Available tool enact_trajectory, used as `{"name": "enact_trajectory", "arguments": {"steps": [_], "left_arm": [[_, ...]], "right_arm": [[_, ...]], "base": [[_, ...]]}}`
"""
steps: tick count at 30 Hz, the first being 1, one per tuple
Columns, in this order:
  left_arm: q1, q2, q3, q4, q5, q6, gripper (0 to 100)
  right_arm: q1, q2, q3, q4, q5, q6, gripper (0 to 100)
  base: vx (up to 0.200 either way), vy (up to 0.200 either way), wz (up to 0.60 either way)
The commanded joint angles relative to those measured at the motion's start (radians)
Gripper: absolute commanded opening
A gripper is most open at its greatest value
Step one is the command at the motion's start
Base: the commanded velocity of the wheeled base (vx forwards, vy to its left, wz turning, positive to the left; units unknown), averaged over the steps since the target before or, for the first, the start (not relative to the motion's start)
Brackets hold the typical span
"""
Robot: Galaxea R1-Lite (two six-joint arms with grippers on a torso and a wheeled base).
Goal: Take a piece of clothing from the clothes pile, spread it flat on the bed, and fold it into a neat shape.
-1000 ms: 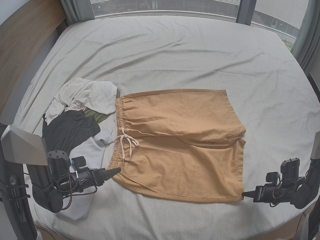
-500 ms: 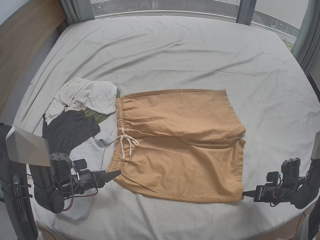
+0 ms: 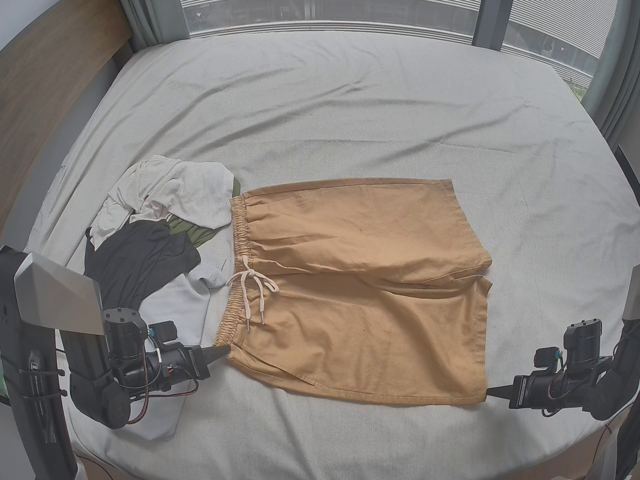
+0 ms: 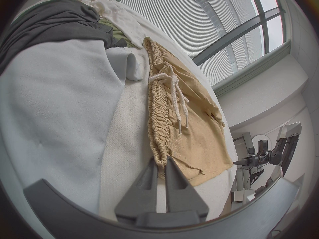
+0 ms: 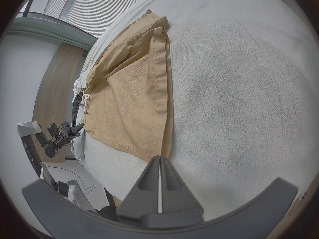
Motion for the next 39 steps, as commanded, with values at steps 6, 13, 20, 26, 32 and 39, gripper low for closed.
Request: {"name": "enact_trajectory", "arguments": {"steps": [6,13,20,26,32,39], "left_arm": [[-0.006,-0.073,0.089,-0.001,-0.047,0.005,0],[-0.007,-0.047,0.063,-0.001,-0.038,0.021,0],[-0.010,-0.046,0.063,-0.001,-0.039,0.024,0],[-0.012,-0.046,0.060,-0.001,-0.038,0.025,0],[-0.012,-0.046,0.057,-0.001,-0.038,0.025,0],[-0.010,-0.046,0.057,-0.001,-0.038,0.027,0]], "right_arm": [[0.001,0.007,0.016,0.008,0.000,-0.022,0],[0.001,0.068,0.016,-0.003,-0.001,-0.034,0],[0.006,0.090,0.014,-0.046,-0.012,-0.033,100],[0.034,0.116,-0.001,-0.049,-0.013,-0.027,100],[0.083,0.139,-0.030,-0.064,-0.033,0.021,100],[0.127,0.151,-0.035,-0.137,-0.066,0.102,0]], "base": [[0.000,0.000,0.00],[0.000,0.000,0.00],[0.000,0.000,0.00],[0.000,0.000,0.00],[0.000,0.000,0.00],[0.000,0.000,0.00]]}}
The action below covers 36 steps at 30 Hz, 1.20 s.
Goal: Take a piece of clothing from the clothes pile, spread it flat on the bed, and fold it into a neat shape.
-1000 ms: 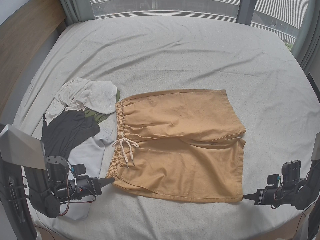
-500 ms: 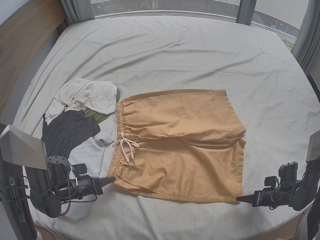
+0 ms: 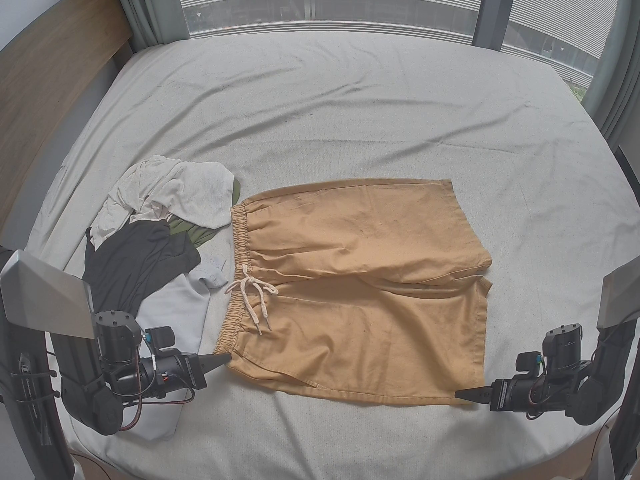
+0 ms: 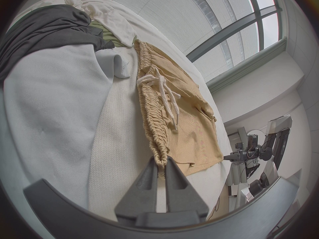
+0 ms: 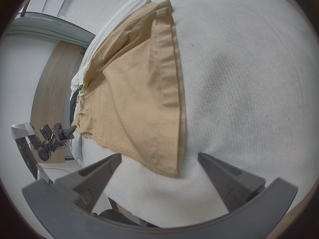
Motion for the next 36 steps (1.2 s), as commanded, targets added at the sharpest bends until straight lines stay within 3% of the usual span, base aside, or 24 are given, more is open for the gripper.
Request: {"name": "enact_trajectory", "arguments": {"steps": [1,11,17,23,36], "left_arm": [[0.001,0.002,-0.001,-0.001,0.000,-0.001,0],[0.001,-0.011,0.002,-0.001,-0.006,-0.015,0],[0.002,-0.051,0.055,0.001,-0.057,-0.049,0],[0.001,-0.046,0.110,0.004,-0.080,-0.041,0],[0.001,0.002,0.210,0.004,-0.081,0.066,0]], "right_arm": [[0.012,0.014,0.001,-0.004,-0.001,0.004,0],[-0.017,-0.007,0.035,-0.003,-0.003,-0.005,0],[-0.051,-0.049,0.053,0.071,-0.003,-0.092,0],[-0.055,-0.056,0.053,0.117,-0.003,-0.109,0],[-0.038,-0.230,0.053,0.356,-0.003,-0.137,0]], "base": [[0.000,0.000,0.00],[0.000,0.000,0.00],[0.000,0.000,0.00],[0.000,0.000,0.00],[0.000,0.000,0.00]]}}
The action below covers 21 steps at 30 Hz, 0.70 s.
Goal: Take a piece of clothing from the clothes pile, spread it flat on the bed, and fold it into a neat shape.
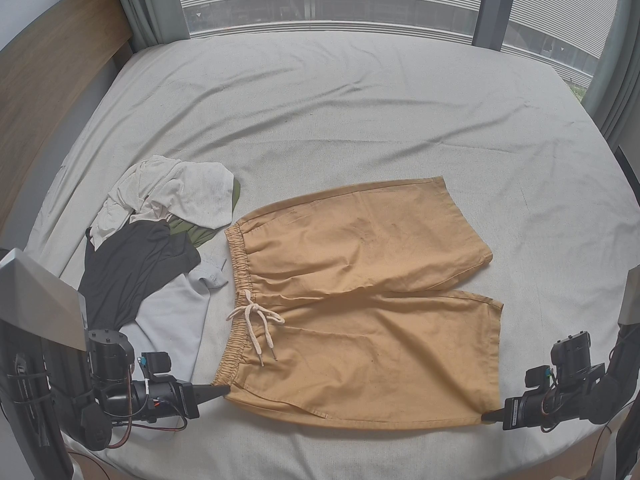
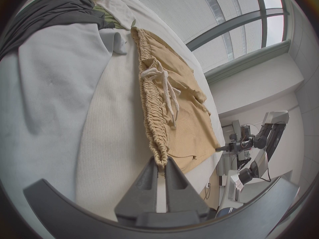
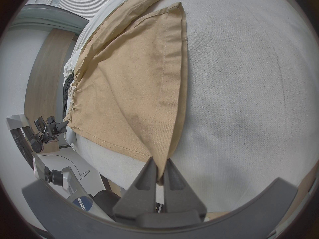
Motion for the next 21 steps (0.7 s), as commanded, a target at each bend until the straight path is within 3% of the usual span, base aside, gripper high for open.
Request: {"name": "enact_trajectory", "arguments": {"steps": [1,17,21], "left_arm": [[-0.001,0.019,0.037,0.002,-0.001,0.016,0],[-0.021,0.010,0.037,0.097,-0.022,0.032,0],[0.006,0.010,0.037,0.126,-0.024,0.090,0]], "right_arm": [[0.003,-0.074,0.017,0.029,0.001,-0.003,0],[0.022,-0.080,0.017,0.063,0.001,-0.016,0],[0.021,-0.086,0.017,0.104,-0.001,-0.017,0]], "base": [[0.000,0.000,0.00],[0.000,0.000,0.00],[0.000,0.000,0.00]]}}
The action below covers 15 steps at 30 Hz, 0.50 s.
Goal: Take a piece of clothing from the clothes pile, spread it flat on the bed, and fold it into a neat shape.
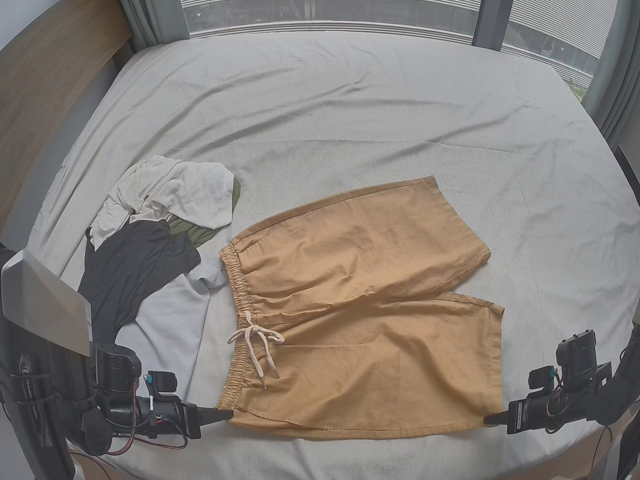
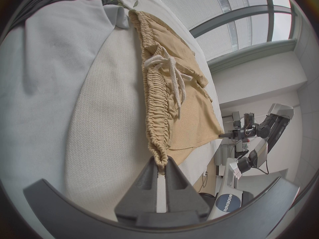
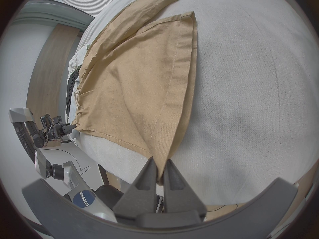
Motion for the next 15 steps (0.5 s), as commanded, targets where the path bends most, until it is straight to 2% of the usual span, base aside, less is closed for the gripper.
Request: {"name": "enact_trajectory", "arguments": {"steps": [1,9,13,15], "left_arm": [[0.019,-0.005,0.016,0.027,-0.001,0.020,0],[0.029,-0.058,0.016,0.153,-0.018,0.100,0],[0.050,-0.068,0.016,0.147,-0.030,0.108,0],[0.053,-0.081,0.005,0.078,-0.048,0.095,0]], "right_arm": [[0.000,-0.005,0.018,0.021,0.001,0.000,0],[0.000,-0.028,0.018,0.065,-0.001,-0.001,0],[-0.002,-0.047,0.018,0.065,-0.001,-0.004,0],[-0.003,-0.100,0.016,0.042,0.007,0.000,0]], "base": [[0.000,0.000,0.00],[0.000,0.000,0.00],[0.000,0.000,0.00],[0.000,0.000,0.00]]}}
